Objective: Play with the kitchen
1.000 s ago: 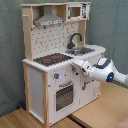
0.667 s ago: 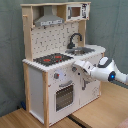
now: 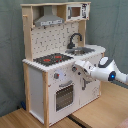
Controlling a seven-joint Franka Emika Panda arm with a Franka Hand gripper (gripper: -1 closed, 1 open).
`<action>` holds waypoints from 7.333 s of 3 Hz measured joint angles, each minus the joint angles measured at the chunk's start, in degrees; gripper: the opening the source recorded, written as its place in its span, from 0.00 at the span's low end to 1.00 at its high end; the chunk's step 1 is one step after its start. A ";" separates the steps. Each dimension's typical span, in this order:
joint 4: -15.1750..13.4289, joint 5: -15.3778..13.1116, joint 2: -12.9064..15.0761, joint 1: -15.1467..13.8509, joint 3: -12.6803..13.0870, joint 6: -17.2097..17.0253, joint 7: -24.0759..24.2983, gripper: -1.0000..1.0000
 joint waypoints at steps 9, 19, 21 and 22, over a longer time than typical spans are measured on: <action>-2.23 39.15 -0.26 0.38 9.05 -0.93 7.55 1.00; -1.62 43.21 0.26 0.66 9.74 -4.26 -42.50 0.00; -1.36 43.21 0.25 0.95 9.75 -5.63 -54.35 0.00; -1.23 43.21 0.25 1.07 9.75 -6.26 -60.05 0.00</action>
